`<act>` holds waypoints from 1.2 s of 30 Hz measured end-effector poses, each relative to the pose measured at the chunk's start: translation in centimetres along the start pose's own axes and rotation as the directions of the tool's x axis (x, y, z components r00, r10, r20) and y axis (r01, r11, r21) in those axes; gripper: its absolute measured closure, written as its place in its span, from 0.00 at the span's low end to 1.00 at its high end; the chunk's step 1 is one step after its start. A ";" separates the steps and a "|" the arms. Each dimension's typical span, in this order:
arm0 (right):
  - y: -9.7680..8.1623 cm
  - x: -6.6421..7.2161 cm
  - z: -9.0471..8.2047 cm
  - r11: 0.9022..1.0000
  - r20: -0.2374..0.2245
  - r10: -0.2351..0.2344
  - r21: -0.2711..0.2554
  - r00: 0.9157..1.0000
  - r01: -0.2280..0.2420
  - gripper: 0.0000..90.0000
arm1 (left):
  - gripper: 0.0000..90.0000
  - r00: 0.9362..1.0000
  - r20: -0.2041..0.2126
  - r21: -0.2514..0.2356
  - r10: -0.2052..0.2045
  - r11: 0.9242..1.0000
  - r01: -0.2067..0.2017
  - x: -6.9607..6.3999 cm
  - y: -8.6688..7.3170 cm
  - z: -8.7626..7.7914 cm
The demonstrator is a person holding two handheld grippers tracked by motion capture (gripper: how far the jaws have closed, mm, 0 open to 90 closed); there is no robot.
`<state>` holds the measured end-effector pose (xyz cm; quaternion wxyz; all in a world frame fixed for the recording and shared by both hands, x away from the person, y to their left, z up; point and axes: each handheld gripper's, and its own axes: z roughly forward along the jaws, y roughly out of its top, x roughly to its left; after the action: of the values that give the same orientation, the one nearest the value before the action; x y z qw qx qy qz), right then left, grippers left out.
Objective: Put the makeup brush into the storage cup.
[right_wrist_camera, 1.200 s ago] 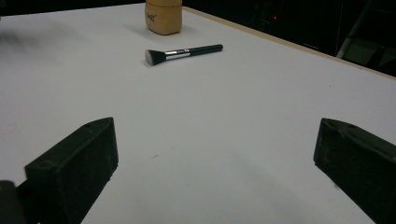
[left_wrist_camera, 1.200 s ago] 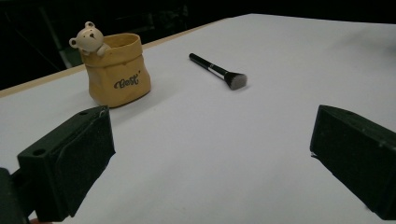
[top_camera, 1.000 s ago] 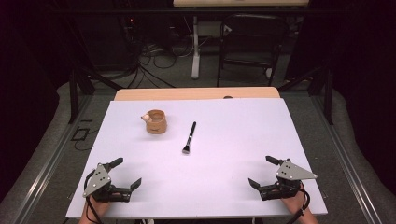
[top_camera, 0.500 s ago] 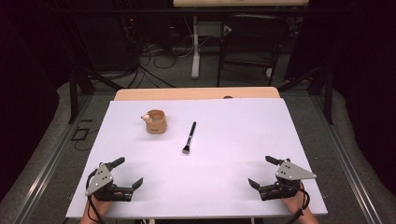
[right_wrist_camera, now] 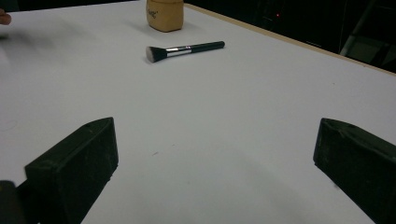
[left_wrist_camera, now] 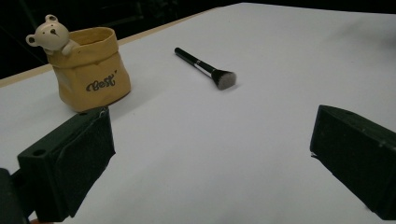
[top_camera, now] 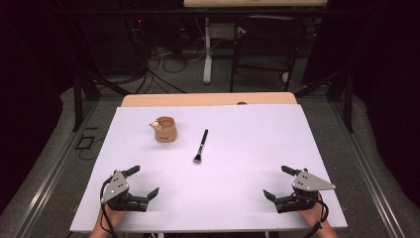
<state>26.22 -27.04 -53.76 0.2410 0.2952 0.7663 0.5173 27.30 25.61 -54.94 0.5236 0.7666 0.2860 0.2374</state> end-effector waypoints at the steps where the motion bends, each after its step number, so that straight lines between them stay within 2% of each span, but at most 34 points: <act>1: 0.0 -0.1 0.0 1.000 -0.002 0.003 0.004 1.000 -0.003 0.00 | 0.00 1.000 0.000 0.001 -0.002 1.000 0.002 0.0 0.2 0.4; 4: 0.0 -0.1 0.0 1.000 -0.002 0.005 0.004 1.000 -0.005 0.00 | 0.00 1.000 -0.004 0.009 0.008 1.000 -0.008 -0.1 0.3 0.9; 8: 0.1 0.0 0.0 1.000 -0.004 0.000 -0.005 1.000 0.000 0.00 | 0.00 1.000 0.011 0.025 0.023 0.999 -0.023 -0.5 0.7 1.9; 17: 0.2 0.2 0.3 1.000 -0.013 -0.015 0.004 1.000 0.015 0.00 | 0.00 0.999 0.029 0.023 0.042 0.999 -0.043 -0.8 1.3 3.3; 19: 0.2 0.2 0.2 1.000 -0.008 -0.020 -0.003 1.000 0.020 0.00 | 0.00 0.998 0.030 0.027 0.058 0.998 -0.058 -1.0 1.5 3.7; 27: 0.2 0.1 0.2 1.000 -0.006 -0.016 -0.003 1.000 0.016 0.00 | 0.00 0.998 0.037 0.038 0.047 0.998 -0.049 -0.8 1.9 5.0; 36: 0.2 0.2 0.2 1.000 -0.010 -0.019 -0.006 1.000 0.019 0.00 | 0.00 0.997 0.038 0.056 0.062 0.996 -0.064 -1.0 3.0 6.9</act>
<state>26.24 -26.71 -53.64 0.2431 0.2844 0.7686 0.5189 31.72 19.44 -54.56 0.4987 0.7941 0.2588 0.2319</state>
